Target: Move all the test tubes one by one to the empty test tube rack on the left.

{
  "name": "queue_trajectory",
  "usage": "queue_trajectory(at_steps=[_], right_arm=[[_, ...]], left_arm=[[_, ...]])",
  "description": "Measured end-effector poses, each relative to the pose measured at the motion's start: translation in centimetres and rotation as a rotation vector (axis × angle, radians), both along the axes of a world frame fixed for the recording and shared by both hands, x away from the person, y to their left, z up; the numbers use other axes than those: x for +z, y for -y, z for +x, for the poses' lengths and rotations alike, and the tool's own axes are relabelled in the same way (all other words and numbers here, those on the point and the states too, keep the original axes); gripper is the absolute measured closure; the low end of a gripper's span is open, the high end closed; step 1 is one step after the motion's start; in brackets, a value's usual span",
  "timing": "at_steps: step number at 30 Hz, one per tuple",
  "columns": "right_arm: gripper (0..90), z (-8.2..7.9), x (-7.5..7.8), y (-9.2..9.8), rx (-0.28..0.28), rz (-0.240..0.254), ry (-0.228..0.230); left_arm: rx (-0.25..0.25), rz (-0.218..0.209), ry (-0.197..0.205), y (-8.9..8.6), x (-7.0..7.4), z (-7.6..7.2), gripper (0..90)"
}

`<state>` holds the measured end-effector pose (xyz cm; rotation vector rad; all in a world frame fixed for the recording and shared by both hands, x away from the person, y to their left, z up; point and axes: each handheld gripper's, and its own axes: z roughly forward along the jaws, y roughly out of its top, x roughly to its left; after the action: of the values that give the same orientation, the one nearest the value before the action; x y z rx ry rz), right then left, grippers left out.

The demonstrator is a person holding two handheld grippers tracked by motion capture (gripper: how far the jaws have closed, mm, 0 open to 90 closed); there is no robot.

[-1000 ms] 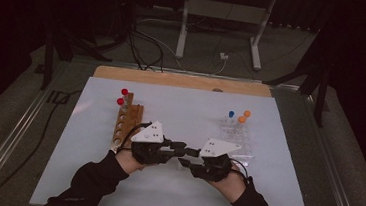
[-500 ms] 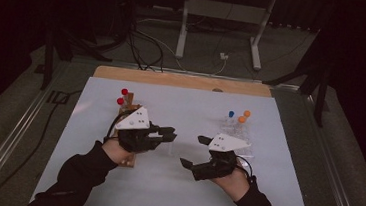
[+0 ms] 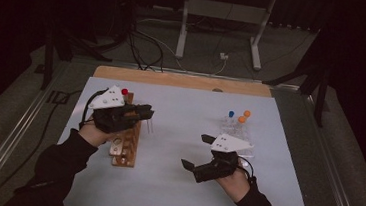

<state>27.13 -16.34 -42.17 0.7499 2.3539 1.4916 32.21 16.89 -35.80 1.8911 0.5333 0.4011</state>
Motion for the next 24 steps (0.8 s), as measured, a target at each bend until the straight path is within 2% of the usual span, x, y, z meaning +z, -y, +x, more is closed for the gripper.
queue_trajectory(at_steps=[14,20,24], right_arm=[[0.0,0.0,-0.1,0.0,0.003,-0.008,0.003],[0.0,-0.1,-0.1,-0.1,0.007,-0.012,0.008],[0.0,-0.1,0.0,-0.1,0.008,-0.010,0.009]], left_arm=[[0.144,-0.016,0.011,-5.2,0.8,1.6,77.2],[0.189,-0.005,-0.001,-6.4,0.1,2.4,77.2],[0.208,-0.016,-0.007,-6.8,-0.7,3.0,77.2]])
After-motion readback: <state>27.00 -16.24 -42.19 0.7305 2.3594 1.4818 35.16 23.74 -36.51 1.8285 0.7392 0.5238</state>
